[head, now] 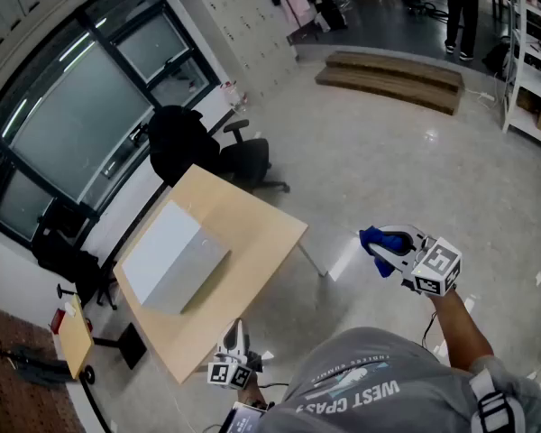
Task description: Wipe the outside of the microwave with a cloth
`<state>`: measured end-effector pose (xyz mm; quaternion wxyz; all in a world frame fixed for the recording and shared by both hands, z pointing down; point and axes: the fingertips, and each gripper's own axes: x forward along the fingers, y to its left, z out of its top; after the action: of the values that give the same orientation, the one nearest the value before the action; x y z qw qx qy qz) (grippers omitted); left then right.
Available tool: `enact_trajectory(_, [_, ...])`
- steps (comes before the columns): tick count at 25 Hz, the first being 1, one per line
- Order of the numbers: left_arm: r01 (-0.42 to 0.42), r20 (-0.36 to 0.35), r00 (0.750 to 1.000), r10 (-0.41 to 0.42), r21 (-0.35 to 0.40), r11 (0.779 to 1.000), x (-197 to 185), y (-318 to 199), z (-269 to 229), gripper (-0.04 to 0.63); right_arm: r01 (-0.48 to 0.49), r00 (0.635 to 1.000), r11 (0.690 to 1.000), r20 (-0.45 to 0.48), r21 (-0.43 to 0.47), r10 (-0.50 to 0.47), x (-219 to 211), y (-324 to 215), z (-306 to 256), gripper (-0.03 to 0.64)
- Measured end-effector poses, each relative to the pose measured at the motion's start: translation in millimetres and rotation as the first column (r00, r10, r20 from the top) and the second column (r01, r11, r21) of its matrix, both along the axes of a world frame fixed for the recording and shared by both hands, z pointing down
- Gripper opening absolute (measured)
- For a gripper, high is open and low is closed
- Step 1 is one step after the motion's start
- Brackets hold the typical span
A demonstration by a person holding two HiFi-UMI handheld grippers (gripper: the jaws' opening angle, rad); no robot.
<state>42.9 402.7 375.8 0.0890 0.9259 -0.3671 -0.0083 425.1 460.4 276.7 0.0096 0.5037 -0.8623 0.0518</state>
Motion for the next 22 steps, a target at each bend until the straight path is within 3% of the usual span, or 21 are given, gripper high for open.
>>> enact_trajectory(4, [-0.041, -0.021, 0.999, 0.041, 0.027, 0.999, 54, -24, -5, 0.023, -0.061, 0.998, 0.998, 0.021, 0.001, 0.061, 56, -2, 11, 0.083])
enact_trajectory(9, [0.034, 0.005, 0.999, -0.034, 0.01, 0.999, 71, 2, 2, 0.023, -0.004, 0.999, 0.999, 0.051, -0.053, 0.007, 85, -12, 44, 0.083])
enact_trajectory(16, [0.142, 0.043, 0.989, -0.14, -0.042, 0.989, 46, 38, 26, 0.023, 0.133, 0.99, 0.989, 0.058, -0.069, -0.129, 53, -42, 65, 0.083])
enact_trajectory(22, [0.189, 0.052, 0.981, -0.187, -0.044, 0.981, 12, 45, 31, 0.023, 0.202, 0.978, 0.976, 0.077, -0.086, -0.196, 6, -65, 74, 0.083])
